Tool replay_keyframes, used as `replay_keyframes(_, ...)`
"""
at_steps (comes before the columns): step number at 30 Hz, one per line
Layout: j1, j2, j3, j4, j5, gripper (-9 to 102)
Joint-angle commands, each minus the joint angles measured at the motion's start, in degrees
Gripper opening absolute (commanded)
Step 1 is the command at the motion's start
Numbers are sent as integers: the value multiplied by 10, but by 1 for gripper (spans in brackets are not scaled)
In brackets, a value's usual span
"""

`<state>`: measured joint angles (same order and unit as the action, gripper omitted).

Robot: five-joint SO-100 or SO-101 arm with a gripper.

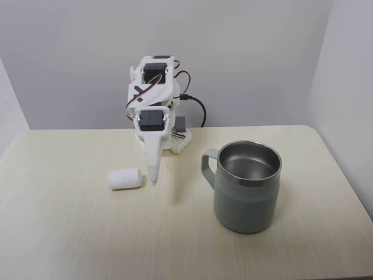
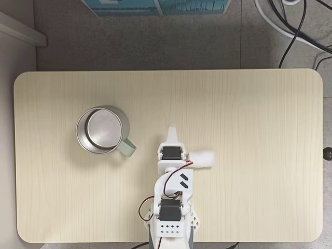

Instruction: Grasp a dressing and put it in the cup.

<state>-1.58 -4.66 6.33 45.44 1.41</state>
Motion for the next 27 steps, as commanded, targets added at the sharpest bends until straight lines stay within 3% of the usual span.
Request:
replay_keyframes(1, 10, -3, 5, 4, 4, 0)
replay_keyframes(27, 12, -3, 5, 2, -5, 0)
